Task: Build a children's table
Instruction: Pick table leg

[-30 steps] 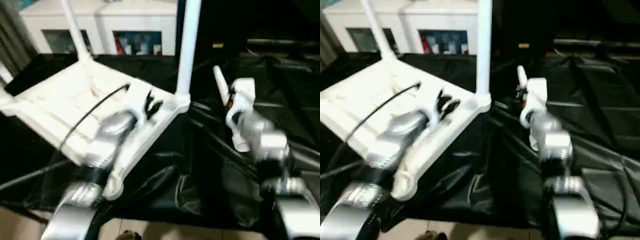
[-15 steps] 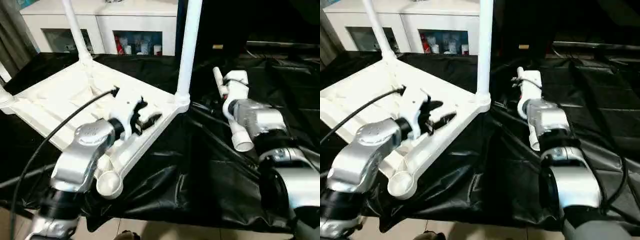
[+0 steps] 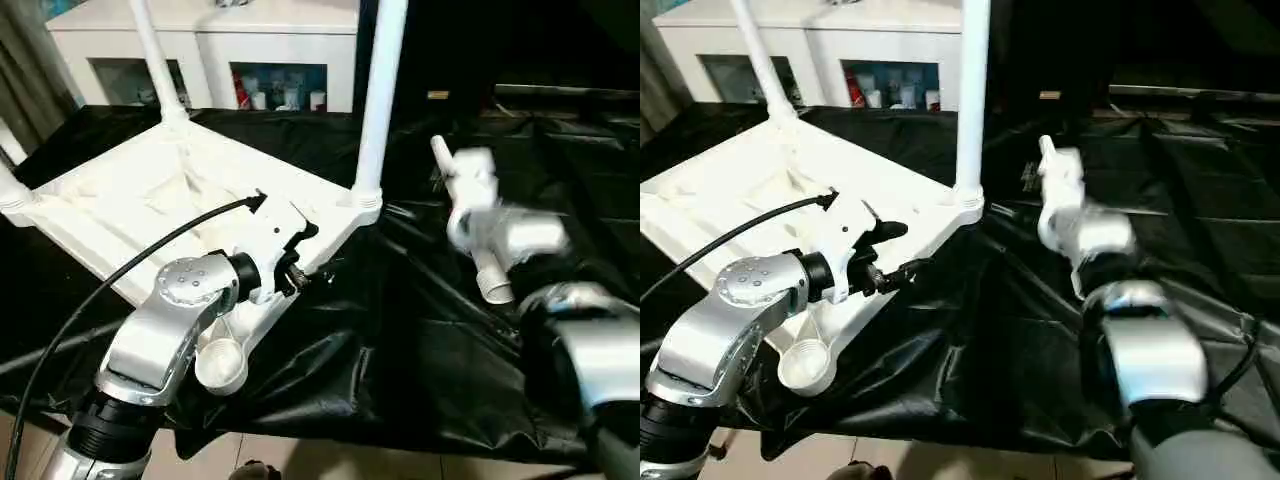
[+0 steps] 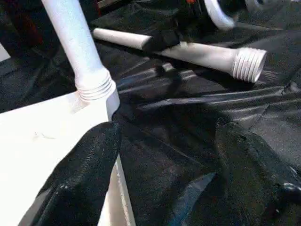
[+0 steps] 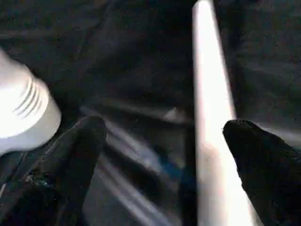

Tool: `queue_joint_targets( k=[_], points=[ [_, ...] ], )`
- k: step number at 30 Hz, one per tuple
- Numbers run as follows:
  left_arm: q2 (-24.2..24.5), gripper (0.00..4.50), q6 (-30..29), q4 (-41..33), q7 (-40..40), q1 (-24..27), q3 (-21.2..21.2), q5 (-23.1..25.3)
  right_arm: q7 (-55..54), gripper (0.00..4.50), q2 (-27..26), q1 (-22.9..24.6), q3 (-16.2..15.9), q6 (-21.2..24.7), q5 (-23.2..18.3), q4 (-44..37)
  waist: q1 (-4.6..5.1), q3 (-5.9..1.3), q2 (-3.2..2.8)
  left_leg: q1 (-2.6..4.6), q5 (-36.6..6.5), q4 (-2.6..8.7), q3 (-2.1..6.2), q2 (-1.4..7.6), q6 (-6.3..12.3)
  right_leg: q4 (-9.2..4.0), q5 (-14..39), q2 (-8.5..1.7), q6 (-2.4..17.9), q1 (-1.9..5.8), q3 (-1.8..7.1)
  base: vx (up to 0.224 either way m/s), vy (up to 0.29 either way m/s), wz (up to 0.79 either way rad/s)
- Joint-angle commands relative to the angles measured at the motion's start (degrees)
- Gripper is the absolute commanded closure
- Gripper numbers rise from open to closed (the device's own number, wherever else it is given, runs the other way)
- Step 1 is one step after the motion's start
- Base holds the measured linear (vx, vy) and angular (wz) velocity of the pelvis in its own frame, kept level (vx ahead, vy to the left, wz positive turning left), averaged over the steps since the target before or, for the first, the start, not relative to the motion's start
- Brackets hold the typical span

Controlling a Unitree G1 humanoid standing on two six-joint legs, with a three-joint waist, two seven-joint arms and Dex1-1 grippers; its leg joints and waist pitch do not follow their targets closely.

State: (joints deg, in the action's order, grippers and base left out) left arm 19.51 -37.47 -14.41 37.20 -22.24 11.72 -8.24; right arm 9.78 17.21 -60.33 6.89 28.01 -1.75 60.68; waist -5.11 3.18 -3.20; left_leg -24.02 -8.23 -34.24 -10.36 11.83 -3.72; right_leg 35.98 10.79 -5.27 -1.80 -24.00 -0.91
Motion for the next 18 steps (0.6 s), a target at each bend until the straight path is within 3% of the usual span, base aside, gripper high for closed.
queue_joint_targets(
  k=[1, 5, 11, 13, 14, 15, 18],
  points=[
    [0.2, 0.89, -0.8, -1.1, -0.2, 0.5, 0.0, -0.5, -1.2, 0.00, 0.7, -0.6, 0.9, -0.2, -0.5, -1.0, 0.02, -4.43, 0.89, 1.96, -13.9, 3.35, -0.36, -0.18, -1.98, -3.87, 8.4, -0.83, 11.2, 2.41, 0.25, 0.000, 0.000, 0.00],
    [1.0, 0.89, -1.4, -1.3, 1.0, 0.5, 1.1, -1.0, -0.4, 0.00, 3.3, -0.4, -1.2, 2.6, 2.1, 3.3, 0.00, -4.62, 0.90, 1.81, -12.5, 3.12, -0.35, -0.32, -1.81, -3.58, 6.6, -0.66, 11.4, 2.50, 0.18, 0.000, 0.000, 0.00],
    [2.0, 0.89, -2.8, -3.1, 3.1, 0.8, 1.9, -2.5, 4.8, 0.00, 3.8, 0.9, -2.5, 5.6, 2.4, 7.7, 0.00, -4.60, 1.15, 1.58, -12.0, 2.99, -0.40, -0.29, -0.87, -3.50, 5.6, -0.78, 12.9, 2.68, 0.12, 0.000, 0.000, 0.00],
    [2.0, 0.89, -2.8, -3.1, 3.2, 0.8, 1.9, -2.6, 5.1, 0.00, 3.9, 1.1, -2.8, 5.8, 2.7, 8.1, -0.07, -4.64, 0.86, 1.66, -12.0, 2.93, -0.38, -0.21, -0.80, -3.42, 5.6, -0.81, 13.3, 2.63, 0.12, 0.000, 0.000, 0.00],
    [2.2, 0.89, -2.9, -3.1, 3.3, 0.6, 2.1, -2.7, 5.3, 0.00, 4.1, 1.6, -2.9, 6.1, 2.8, 9.0, -0.10, -4.63, 1.11, 1.69, -11.9, 2.87, -0.48, -0.20, -0.58, -3.52, 5.7, -0.82, 13.4, 2.65, 0.15, 0.000, 0.000, 0.00],
    [2.2, 0.80, -2.9, -3.1, 3.3, 0.6, 2.1, -2.7, 5.4, 0.27, 4.1, 1.7, -3.0, 6.1, 2.8, 9.1, -0.15, -4.59, 1.09, 1.69, -11.9, 2.88, -0.48, -0.20, -0.54, -3.52, 5.9, -0.82, 13.4, 2.63, 0.16, 0.000, 0.000, 0.00],
    [2.4, 0.80, -2.8, -2.7, 3.6, 0.1, 2.1, -3.0, 6.9, 0.37, 4.8, 1.9, -4.1, 7.2, 3.9, 10.5, -0.10, -4.54, 1.12, 1.81, -12.8, 2.94, -0.43, -0.15, -0.91, -3.55, 7.8, -0.77, 13.2, 2.53, 0.10, 0.000, 0.000, 0.00]
  ],
)
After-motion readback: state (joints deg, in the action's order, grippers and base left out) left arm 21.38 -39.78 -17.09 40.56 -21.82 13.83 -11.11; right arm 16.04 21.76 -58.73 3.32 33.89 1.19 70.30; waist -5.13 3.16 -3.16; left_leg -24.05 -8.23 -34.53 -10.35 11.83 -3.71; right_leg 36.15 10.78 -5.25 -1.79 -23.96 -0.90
